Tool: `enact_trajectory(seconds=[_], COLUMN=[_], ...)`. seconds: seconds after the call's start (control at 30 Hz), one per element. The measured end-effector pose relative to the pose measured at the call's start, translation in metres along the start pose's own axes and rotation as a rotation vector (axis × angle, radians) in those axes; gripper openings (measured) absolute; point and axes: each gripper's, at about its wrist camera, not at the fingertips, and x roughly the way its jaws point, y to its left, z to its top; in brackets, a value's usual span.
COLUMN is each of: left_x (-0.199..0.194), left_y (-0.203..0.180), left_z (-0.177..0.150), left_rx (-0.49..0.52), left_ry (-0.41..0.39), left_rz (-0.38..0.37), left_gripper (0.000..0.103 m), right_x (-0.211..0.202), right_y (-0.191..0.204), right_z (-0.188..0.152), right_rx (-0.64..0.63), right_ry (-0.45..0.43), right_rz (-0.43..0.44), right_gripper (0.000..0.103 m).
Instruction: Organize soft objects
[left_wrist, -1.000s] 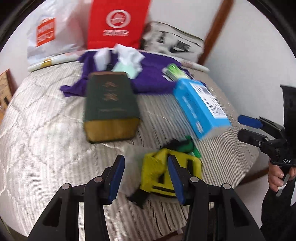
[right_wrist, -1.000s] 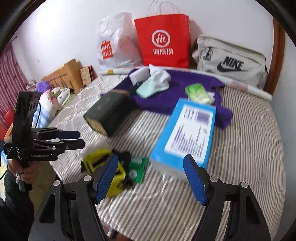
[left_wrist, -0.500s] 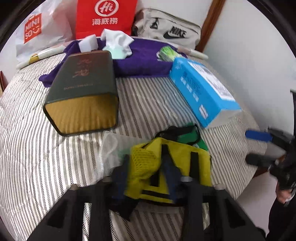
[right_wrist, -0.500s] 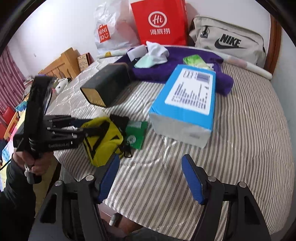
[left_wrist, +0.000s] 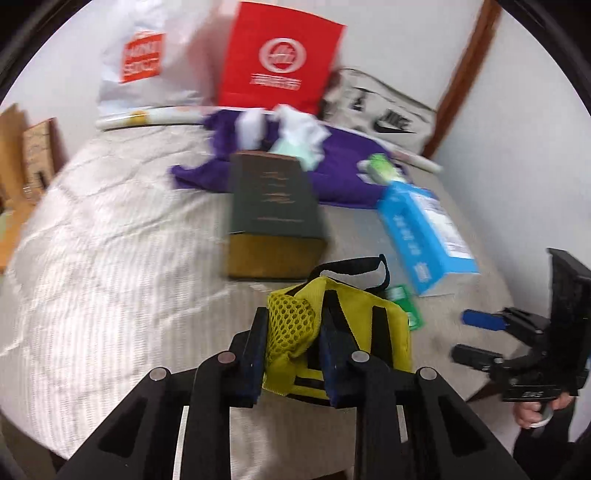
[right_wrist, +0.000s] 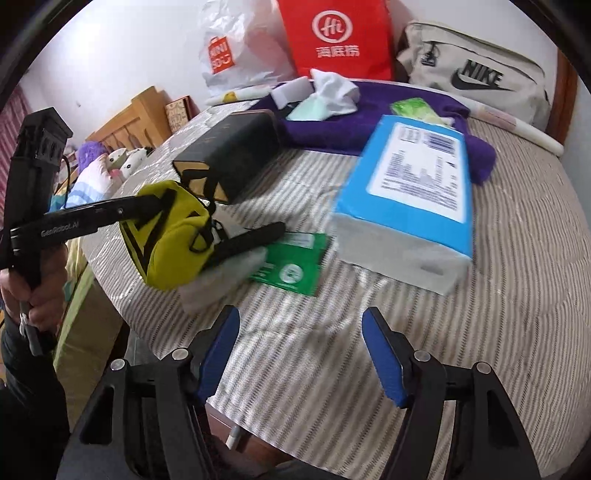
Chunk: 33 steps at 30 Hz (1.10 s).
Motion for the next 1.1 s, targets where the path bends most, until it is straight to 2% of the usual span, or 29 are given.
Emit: enact_trajectory(seconds=[0.17, 0.47, 0.6, 0.67, 0.8, 1.1], left_x=[-0.002, 0.0, 0.007, 0.01, 0.018, 0.019], left_y=[0.039, 0.078, 0.077, 0.078, 0.081, 0.079], left_z=[-0.012, -0.02, -0.023, -0.024, -0.028, -0.031], left_rx=[-0.088, -0.18, -0.174, -0.173, -0.176, -0.137], left_ry=[0.01, -0.003, 0.002, 0.008, 0.023, 0.0], left_rz=[0.062, 0.092, 0.073, 0.065, 0.054, 0.048], left_gripper=[0.024, 0.024, 0.024, 0.025, 0.025, 0.026], right_x=[0.013, 0.039, 0.053, 0.06, 0.066, 0.071], right_y=[0.018, 0.05, 0.066, 0.072, 0.079, 0.062], right_z=[0.009, 0.025, 0.032, 0.032, 0.031, 0.048], right_rx=[-0.036, -0.072, -0.07, -0.072, -0.084, 0.032], right_ry=[-0.003, 0.016, 0.061, 0.08, 0.092, 0.134], right_rz=[0.016, 0.059, 0.11, 0.122, 0.069, 0.007], right_gripper=[0.069, 0.069, 0.047, 0.047, 0.045, 0.046])
